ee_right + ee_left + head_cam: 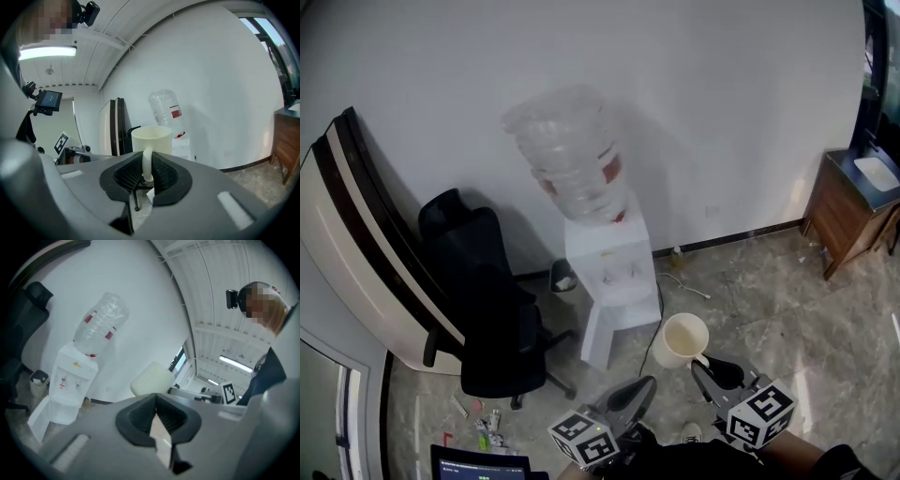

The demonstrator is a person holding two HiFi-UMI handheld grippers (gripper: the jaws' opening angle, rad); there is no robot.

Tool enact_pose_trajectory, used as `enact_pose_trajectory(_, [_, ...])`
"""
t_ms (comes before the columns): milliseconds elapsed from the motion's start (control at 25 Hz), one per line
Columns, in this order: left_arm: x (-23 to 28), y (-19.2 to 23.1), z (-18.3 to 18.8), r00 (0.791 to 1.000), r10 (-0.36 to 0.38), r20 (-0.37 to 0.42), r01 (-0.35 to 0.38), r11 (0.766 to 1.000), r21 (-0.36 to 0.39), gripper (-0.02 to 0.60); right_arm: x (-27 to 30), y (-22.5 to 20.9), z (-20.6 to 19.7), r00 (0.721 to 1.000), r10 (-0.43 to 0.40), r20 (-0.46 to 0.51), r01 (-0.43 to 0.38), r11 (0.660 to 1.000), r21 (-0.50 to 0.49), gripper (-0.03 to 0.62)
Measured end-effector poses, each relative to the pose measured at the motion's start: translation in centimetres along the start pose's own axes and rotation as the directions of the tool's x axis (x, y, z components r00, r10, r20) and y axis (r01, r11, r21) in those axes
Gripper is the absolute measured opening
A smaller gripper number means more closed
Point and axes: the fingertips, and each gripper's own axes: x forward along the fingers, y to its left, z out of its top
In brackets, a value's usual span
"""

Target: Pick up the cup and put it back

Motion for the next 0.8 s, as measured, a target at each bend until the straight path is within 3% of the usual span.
enact_pose_trajectory(320, [-0.2,-5.6,-1.4,0.999,0.02,0.041,-0.023,0.998,0.06,0.005,-6.3,-0.2,-1.7,1.0,0.013,-0.01,-0.013,1.0,0.017,0.051])
enact_pose_trajectory(800, [-3.7,-5.8,0.5,0.999,0.002,0.042,-0.006,0.995,0.1,0.004,-5.1,4.2,-0.5,0.999,-0.003,0.045,0.003,1.0,-0.003,0.051])
